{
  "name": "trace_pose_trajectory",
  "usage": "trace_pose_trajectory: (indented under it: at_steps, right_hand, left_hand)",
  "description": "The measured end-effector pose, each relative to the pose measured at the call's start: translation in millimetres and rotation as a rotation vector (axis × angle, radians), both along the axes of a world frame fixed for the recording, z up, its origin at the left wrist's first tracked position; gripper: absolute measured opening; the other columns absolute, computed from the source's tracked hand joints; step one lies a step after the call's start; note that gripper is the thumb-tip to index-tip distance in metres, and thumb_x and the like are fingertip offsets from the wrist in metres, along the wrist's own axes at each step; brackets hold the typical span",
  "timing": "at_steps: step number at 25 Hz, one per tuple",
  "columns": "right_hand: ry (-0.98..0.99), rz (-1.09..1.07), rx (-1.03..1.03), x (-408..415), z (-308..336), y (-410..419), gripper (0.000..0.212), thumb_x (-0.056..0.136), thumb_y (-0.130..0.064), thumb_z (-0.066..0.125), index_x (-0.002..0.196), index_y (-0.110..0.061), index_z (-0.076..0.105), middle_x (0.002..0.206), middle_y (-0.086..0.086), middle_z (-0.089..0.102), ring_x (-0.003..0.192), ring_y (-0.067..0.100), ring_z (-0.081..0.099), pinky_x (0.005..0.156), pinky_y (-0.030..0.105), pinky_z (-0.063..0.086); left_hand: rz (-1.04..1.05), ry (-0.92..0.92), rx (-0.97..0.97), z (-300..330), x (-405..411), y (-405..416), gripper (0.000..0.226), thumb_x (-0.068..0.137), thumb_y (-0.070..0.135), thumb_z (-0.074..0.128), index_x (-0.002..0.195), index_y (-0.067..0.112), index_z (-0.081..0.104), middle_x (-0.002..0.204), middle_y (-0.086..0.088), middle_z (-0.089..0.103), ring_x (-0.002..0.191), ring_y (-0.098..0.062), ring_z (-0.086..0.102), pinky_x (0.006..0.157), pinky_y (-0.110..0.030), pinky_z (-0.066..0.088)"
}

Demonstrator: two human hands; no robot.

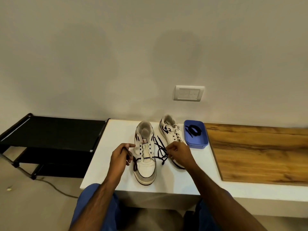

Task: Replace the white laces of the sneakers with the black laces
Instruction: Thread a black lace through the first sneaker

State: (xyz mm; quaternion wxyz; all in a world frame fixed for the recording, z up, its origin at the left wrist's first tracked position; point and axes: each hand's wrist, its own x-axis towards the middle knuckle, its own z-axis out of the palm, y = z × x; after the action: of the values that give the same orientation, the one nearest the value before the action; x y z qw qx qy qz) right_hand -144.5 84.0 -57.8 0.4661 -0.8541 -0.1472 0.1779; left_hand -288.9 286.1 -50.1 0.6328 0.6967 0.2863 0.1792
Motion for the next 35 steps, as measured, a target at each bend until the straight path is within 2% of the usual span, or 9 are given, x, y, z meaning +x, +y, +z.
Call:
trace_pose_trajectory:
  at_steps: [2,9,12,15,19,22,25,30,35]
  right_hand:
    - [-0.124,0.053,-0.209,13.4,-19.2,9.9,0.021,0.09,0.001,0.058,0.101,-0.007,0.074,0.091,0.008,0.074,0.076,0.014,0.068,0.068,0.017,0.053]
    - [-0.355,0.29,-0.711,49.2,-30.9,72.3,0.023,0.091,-0.002,0.057,0.113,-0.007,0.062,0.116,0.013,0.064,0.106,0.033,0.064,0.08,0.037,0.051]
    - [-0.435,0.319,-0.802,57.6,-40.6,89.0,0.024,0.096,-0.002,0.051,0.119,-0.005,0.06,0.124,0.013,0.062,0.116,0.032,0.061,0.089,0.04,0.05]
    - [-0.485,0.294,-0.79,57.5,-47.3,95.1,0.024,0.099,-0.003,0.045,0.117,-0.004,0.06,0.122,0.014,0.062,0.114,0.032,0.061,0.088,0.038,0.049]
    - [-0.41,0.224,-0.657,50.8,-40.5,89.8,0.018,0.094,-0.013,0.052,0.105,-0.004,0.063,0.112,0.014,0.061,0.104,0.034,0.062,0.081,0.039,0.05]
    - [-0.375,-0.014,-0.278,42.3,-21.6,65.0,0.023,0.084,-0.023,0.052,0.076,-0.005,0.062,0.081,0.01,0.065,0.078,0.028,0.063,0.069,0.038,0.053]
    - [-0.145,-0.03,0.112,4.2,-5.6,39.1,0.015,0.092,-0.01,0.052,0.086,-0.009,0.066,0.084,0.003,0.069,0.081,0.017,0.064,0.071,0.033,0.051]
    - [-0.324,0.458,-0.131,-33.5,-38.6,53.5,0.026,0.098,-0.015,0.054,0.122,-0.02,0.061,0.116,-0.001,0.067,0.101,0.013,0.062,0.087,0.035,0.051]
    - [-0.624,0.459,-0.292,-37.7,-64.9,73.9,0.036,0.093,-0.031,0.064,0.129,-0.027,0.061,0.108,-0.001,0.069,0.1,0.023,0.065,0.083,0.043,0.051]
  left_hand:
    - [-0.015,0.008,-0.01,-14.8,2.3,1.2,0.033,0.11,0.021,0.038,0.104,0.019,0.071,0.066,-0.008,0.063,0.062,-0.014,0.058,0.058,-0.026,0.045]
    - [-0.058,0.109,0.102,-40.9,18.2,17.4,0.025,0.103,0.007,0.046,0.096,0.015,0.068,0.082,0.007,0.073,0.064,-0.007,0.06,0.061,-0.021,0.046]
    - [-0.194,0.286,0.267,-49.9,19.1,16.8,0.012,0.098,0.035,0.06,0.091,0.026,0.063,0.074,0.005,0.071,0.065,-0.007,0.065,0.064,-0.028,0.048]
    - [-0.35,0.426,0.569,-65.1,22.3,15.7,0.025,0.094,0.051,0.062,0.095,0.026,0.059,0.083,0.009,0.066,0.078,-0.012,0.064,0.071,-0.035,0.05]
    - [-0.332,0.366,0.652,-73.0,24.7,19.3,0.007,0.095,0.031,0.064,0.09,0.028,0.061,0.093,0.007,0.049,0.095,-0.021,0.055,0.078,-0.04,0.046]
    - [-0.27,0.337,0.657,-69.1,25.4,17.8,0.002,0.092,0.025,0.066,0.09,0.024,0.066,0.101,0.008,0.05,0.099,-0.017,0.05,0.085,-0.041,0.043]
    - [-0.245,0.342,0.625,-64.4,26.6,13.2,0.004,0.092,0.022,0.064,0.089,0.023,0.065,0.101,0.009,0.054,0.098,-0.015,0.056,0.09,-0.042,0.039]
    - [-0.184,0.282,0.523,-61.9,21.5,13.8,0.014,0.095,0.015,0.06,0.091,0.025,0.069,0.098,0.012,0.069,0.097,-0.012,0.065,0.095,-0.041,0.045]
    - [-0.182,0.268,0.312,-51.5,14.7,24.7,0.023,0.099,0.011,0.055,0.078,0.02,0.057,0.082,-0.003,0.068,0.078,-0.024,0.06,0.071,-0.034,0.046]
